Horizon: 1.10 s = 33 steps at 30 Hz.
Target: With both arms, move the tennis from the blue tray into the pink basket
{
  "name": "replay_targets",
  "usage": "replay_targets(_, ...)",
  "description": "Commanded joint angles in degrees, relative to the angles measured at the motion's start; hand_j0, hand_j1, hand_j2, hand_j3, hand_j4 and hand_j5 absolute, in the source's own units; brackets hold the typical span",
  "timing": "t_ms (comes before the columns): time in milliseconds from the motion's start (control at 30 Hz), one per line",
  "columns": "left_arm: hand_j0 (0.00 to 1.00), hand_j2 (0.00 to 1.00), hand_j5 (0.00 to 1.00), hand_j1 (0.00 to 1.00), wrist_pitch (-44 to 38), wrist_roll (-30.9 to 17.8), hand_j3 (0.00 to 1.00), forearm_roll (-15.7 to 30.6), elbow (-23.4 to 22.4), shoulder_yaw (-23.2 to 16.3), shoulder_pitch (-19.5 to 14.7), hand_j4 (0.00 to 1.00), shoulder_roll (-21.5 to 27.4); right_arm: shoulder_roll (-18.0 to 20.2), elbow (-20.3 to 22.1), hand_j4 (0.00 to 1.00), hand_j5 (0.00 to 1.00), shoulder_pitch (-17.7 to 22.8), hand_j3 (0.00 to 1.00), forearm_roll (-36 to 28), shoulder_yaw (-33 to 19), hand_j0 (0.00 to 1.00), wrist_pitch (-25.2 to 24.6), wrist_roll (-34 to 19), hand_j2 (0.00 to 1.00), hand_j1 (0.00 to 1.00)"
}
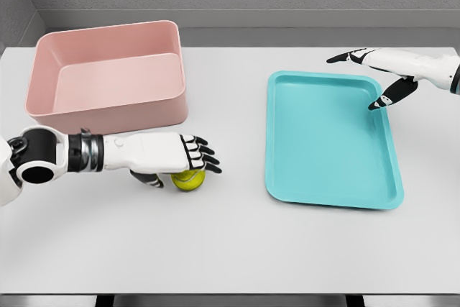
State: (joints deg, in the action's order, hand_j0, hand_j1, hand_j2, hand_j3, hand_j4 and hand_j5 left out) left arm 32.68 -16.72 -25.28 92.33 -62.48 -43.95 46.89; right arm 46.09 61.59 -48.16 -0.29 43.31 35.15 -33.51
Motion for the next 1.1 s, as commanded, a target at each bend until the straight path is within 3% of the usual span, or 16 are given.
replay_targets(0,1.00,1.00,1.00,1.00,-0.1,0.0,1.00,0.3,-0.1,0.1,0.1,1.00,0.0,0.1,0.0,1.00,1.00,0.0,1.00,-0.4,-0.1,1.00,-0.2,0.0,1.00,1.00)
replay_targets(867,1.00,1.00,1.00,1.00,-0.2,0.1,1.00,0.0,-0.7,0.1,0.5,1.00,-0.4,0.0,0.2,1.00,1.00,0.0,1.00,-0.4,-0.1,1.00,-0.2,0.0,1.00,1.00)
replay_targets(1067,0.85,0.85,0.85,0.85,-0.1,0.1,0.85,0.1,-0.6,0.0,0.5,0.85,-0.4,-0.5,0.1,1.00,1.00,0.1,1.00,-0.4,-0.1,1.00,-0.2,0.0,1.00,1.00)
